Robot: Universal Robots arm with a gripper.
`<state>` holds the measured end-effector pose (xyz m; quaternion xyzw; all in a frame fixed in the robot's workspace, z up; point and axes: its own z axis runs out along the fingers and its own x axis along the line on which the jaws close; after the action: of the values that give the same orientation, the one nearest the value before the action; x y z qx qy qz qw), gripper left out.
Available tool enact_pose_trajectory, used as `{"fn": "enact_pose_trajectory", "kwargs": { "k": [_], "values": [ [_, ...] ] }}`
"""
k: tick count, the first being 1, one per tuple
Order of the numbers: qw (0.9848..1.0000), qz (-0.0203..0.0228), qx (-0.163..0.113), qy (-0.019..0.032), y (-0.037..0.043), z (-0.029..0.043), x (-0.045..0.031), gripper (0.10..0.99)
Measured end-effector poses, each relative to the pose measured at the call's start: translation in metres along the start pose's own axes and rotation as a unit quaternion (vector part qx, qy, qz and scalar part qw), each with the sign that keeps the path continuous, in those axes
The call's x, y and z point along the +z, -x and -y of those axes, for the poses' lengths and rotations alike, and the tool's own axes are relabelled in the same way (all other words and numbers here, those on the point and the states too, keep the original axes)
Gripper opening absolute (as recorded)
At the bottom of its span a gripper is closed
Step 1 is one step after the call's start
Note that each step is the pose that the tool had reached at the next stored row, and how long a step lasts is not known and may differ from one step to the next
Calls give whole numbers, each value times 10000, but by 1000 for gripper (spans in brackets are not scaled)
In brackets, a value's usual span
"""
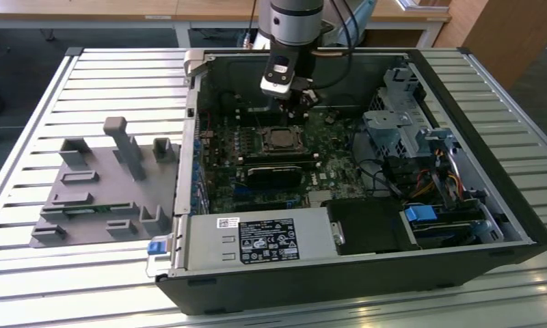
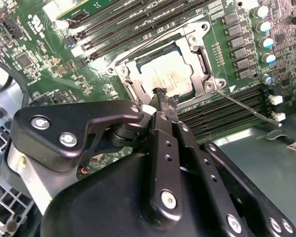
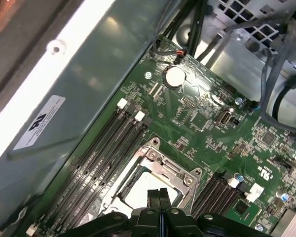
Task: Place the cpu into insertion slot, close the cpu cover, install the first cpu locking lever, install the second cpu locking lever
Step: 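Install the first cpu locking lever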
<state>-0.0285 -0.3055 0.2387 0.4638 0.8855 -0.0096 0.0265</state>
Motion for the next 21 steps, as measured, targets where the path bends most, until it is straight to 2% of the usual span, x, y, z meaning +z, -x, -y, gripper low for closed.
{"fn": "enact_pose_trajectory", "kwargs": {
  "k": [6,12,18,21],
  "values": [
    [9997,0,-252,13,0,0,0,106],
    [9987,-1,-503,26,0,0,0,106],
    [9966,-4,-823,44,0,0,0,106],
    [9946,-5,-1037,56,0,0,0,106]
  ]
}}
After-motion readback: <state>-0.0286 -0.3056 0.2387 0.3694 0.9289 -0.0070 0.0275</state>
